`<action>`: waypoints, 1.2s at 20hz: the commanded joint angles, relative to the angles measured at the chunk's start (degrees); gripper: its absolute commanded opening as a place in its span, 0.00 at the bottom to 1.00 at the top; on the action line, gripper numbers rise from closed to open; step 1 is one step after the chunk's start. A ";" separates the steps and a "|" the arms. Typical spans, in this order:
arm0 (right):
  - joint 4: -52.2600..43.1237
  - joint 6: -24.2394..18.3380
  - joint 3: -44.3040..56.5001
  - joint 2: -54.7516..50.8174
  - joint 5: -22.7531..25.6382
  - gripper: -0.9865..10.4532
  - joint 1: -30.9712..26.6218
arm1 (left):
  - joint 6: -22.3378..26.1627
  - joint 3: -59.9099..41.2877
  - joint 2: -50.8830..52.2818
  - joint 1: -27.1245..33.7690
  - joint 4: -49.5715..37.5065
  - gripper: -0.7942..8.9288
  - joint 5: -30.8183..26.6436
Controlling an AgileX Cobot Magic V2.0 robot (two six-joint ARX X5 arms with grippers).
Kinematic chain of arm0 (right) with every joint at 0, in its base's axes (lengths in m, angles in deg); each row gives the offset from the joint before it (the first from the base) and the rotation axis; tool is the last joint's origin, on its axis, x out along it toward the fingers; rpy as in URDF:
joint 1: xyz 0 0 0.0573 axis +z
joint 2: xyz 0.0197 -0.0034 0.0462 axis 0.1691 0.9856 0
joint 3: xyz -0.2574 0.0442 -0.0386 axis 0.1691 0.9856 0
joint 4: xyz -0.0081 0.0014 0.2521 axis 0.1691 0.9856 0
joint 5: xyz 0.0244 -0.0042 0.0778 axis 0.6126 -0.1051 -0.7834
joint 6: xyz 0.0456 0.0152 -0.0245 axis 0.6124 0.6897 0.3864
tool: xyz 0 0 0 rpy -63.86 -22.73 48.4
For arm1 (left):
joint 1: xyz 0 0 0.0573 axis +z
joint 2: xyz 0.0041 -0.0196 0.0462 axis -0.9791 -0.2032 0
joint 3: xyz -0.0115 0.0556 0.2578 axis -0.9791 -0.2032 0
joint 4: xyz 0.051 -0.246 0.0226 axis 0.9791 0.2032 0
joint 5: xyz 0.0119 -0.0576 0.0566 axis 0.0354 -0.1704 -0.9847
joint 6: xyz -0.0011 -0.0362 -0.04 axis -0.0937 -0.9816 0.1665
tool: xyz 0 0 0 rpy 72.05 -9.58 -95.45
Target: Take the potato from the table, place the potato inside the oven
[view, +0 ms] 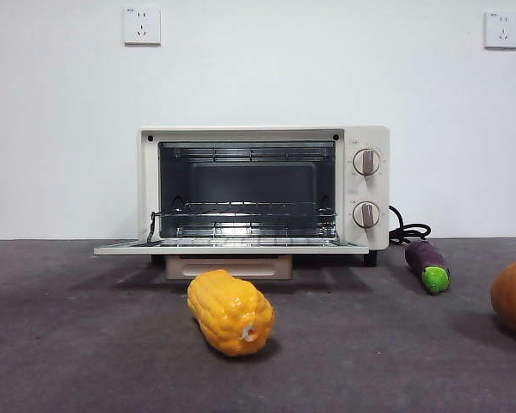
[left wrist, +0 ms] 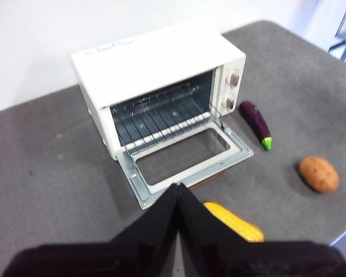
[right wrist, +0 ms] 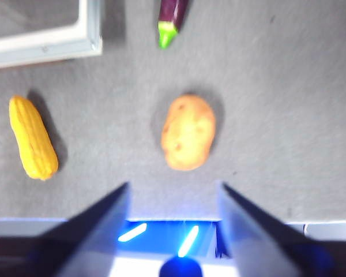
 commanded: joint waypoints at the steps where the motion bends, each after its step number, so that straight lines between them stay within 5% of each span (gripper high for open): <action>1: -0.15 2.80 -0.02 1.81 2.16 0.54 3.50 | -0.37 -0.09 1.77 -0.09 -0.31 0.08 0.02; 10: -3.28 9.90 0.09 16.31 15.58 0.58 16.70 | 2.45 -0.09 4.13 -0.09 -0.31 0.08 -0.02; 16: -8.79 11.30 5.44 21.81 15.89 0.58 17.03 | 4.79 -0.09 4.83 -0.09 -0.28 0.08 -0.42; 24: -31.39 15.76 23.32 21.92 12.39 0.58 16.96 | 4.81 -0.09 5.03 -0.09 -0.31 0.08 -0.42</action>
